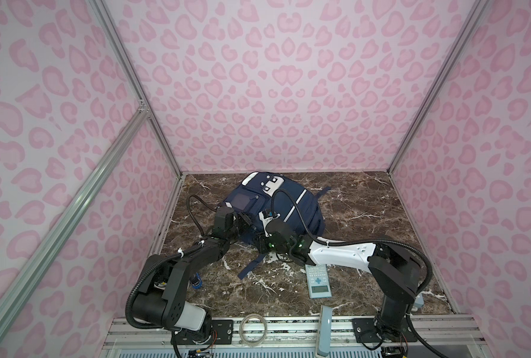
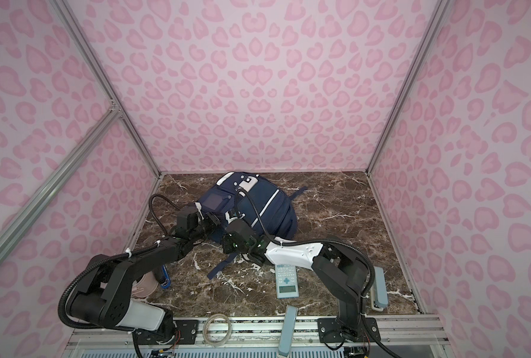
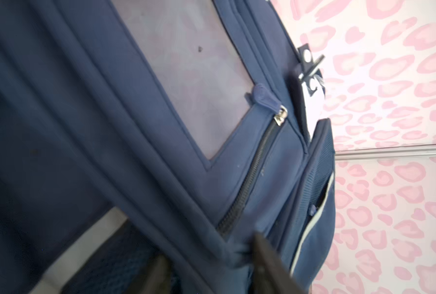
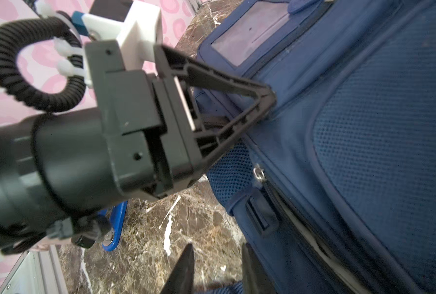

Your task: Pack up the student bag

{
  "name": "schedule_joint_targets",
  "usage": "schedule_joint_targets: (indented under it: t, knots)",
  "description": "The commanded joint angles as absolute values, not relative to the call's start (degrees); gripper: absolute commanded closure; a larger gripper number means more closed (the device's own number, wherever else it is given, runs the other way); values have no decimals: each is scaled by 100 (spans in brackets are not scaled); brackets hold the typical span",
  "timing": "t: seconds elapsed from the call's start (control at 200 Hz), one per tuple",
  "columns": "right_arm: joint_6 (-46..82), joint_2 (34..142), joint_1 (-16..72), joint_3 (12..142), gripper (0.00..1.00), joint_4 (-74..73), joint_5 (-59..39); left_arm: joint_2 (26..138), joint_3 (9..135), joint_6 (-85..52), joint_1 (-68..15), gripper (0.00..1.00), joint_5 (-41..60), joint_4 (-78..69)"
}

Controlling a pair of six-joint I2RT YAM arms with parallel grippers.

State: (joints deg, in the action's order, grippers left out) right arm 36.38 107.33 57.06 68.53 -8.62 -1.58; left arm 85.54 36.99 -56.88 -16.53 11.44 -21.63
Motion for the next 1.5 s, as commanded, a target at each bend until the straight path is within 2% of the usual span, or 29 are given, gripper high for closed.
schedule_joint_targets:
  t: [0.0,0.035,0.205,0.27,0.355,0.46,0.58,0.665,0.73,0.8,0.855,1.31,1.495]
  knots:
    - [3595,11045,5602,7079,69,-973,-198,8665,3696,-5747,-1662,92,1468,-2589]
    - [3590,11164,5561,7193,69,-899,-164,8672,3677,-5772,-1671,96,1519,-2579]
    - [3679,11539,5365,7442,68,-747,27,8538,3514,-6087,-1670,96,1904,-2762]
    - [3628,11553,5364,7459,63,-663,158,8417,3514,-6138,-1671,96,1966,-2678]
    - [3695,11544,5357,7374,48,-790,189,8258,3484,-6223,-1680,96,2057,-2592]
    - [3811,11660,5360,7382,47,-1011,166,8090,3324,-6425,-1703,97,2202,-2707]
    - [3870,11785,5326,7438,52,-1222,251,7977,3171,-6466,-1742,97,2261,-2656]
    - [3869,11728,5310,7303,59,-1435,426,7895,2986,-6495,-1749,97,2261,-2692]
    - [3789,11597,5315,7125,69,-1659,415,7816,2949,-6380,-1742,97,2154,-2541]
    - [3624,11453,5362,7107,90,-1444,486,7796,3029,-6228,-1720,97,2089,-2301]
    - [3525,11316,5401,7044,100,-1222,599,7796,3062,-6185,-1697,97,2075,-2274]
    - [3259,10314,5098,6240,100,436,-463,8009,3513,-5818,-1627,97,1806,-1853]
    - [3070,9702,4772,5482,100,858,-619,8082,3567,-5751,-1602,97,1815,-1803]
